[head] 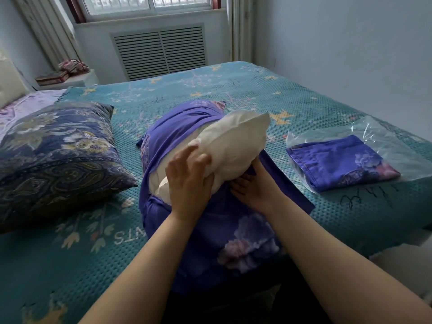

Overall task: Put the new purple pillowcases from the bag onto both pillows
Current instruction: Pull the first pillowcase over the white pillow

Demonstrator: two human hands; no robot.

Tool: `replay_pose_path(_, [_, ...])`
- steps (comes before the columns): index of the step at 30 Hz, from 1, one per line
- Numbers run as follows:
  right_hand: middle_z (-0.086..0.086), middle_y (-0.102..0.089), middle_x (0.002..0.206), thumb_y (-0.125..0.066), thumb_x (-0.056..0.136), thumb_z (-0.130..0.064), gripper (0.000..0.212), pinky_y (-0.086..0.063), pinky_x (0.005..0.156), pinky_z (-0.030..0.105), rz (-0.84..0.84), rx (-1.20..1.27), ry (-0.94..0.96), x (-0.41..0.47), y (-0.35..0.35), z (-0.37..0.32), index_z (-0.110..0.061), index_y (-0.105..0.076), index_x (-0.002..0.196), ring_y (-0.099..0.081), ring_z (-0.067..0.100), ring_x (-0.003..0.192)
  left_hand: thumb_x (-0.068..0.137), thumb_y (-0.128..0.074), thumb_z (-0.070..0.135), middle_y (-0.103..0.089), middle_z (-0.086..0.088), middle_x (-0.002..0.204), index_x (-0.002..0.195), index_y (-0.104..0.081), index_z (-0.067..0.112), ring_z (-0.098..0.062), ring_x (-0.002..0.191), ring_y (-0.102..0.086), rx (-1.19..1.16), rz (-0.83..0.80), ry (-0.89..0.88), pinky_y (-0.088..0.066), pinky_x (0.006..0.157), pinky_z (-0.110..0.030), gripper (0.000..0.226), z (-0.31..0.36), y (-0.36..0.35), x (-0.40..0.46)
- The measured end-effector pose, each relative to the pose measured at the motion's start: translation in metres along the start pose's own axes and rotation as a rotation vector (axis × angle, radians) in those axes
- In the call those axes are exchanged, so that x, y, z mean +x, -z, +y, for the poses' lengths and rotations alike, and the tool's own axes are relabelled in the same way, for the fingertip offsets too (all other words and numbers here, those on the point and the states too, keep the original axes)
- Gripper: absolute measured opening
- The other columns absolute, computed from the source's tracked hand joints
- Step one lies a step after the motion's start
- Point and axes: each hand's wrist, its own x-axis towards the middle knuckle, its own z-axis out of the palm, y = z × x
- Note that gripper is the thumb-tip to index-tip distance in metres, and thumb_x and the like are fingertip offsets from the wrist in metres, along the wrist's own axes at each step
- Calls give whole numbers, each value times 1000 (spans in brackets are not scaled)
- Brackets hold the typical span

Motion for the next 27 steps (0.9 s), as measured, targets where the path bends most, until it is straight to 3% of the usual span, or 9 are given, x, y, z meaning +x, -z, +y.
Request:
replay_pose_path(3, [10,-62,93,-53,88,-41,38,-48,79,33,-130,224,-3,-3,-4,-1,-7,-64,100,-59,23,81,80,-69,25,-58,1,121,101,-58,24,-27,104,-54,140,-135,-130,-37,88,-39,23,7,-4,-4])
replay_pose_path(7, [13,-66,113,-48,92,-32,46,-54,79,36,-251,345,-36,-11,-8,-3,-4,-55,127,-66,28,97,89,-56,36,-56,1,133,121,-61,23,-25,122,-52,189,-270,-107,-34,106,-41,35,13,-8,-10])
replay_pose_path(11, [13,-63,99,-56,82,-32,44,-41,103,34,-220,224,-55,-11,-13,-3,-4,-60,116,-59,26,93,89,-50,33,-59,-1,131,120,-63,19,-25,119,-55,135,-221,42,-36,105,-40,37,5,-1,1])
replay_pose_path(14, [6,-65,73,-54,81,-33,31,-48,82,30,-217,222,-2,-14,-19,-4,-6,-64,92,-62,21,73,85,-48,34,-67,-4,117,106,-69,15,-29,108,-61,107,-258,160,-49,91,-40,36,-11,1,16])
replay_pose_path(17, [5,-68,76,-57,69,-18,22,-52,78,29,-239,325,151,-20,-16,-15,-9,-64,87,-66,20,75,87,-36,43,-69,-1,106,91,-73,16,-27,107,-59,157,-492,124,-45,86,-32,46,-2,-5,25])
replay_pose_path(21, [11,-67,91,-73,38,-4,54,-52,89,33,-367,384,304,-20,-6,-28,-5,-65,92,-67,23,87,98,-22,51,-54,-12,134,122,-59,15,-31,123,-48,-38,-998,428,-36,99,-33,57,16,-7,32])
replay_pose_path(24, [5,-66,101,-50,70,12,45,-50,90,23,-249,-41,510,-20,-9,-27,-6,-64,108,-61,17,99,91,-39,60,-63,-7,116,117,-59,21,-27,107,-58,-150,-1133,440,-42,86,-29,51,17,3,29])
replay_pose_path(25, [0,-67,103,-41,78,15,46,-48,91,19,-118,-377,654,-20,-11,-27,-6,-63,112,-60,14,101,90,-47,55,-66,-8,106,109,-62,20,-28,99,-60,-124,-1099,388,-42,77,-28,43,16,5,24])
replay_pose_path(27, [-2,-65,108,-50,85,4,36,-43,95,17,180,-1010,972,-16,-9,-22,-4,-64,117,-59,16,107,89,-50,40,-68,-15,94,98,-64,12,-35,89,-62,-118,-842,328,-41,67,-32,33,14,7,13])
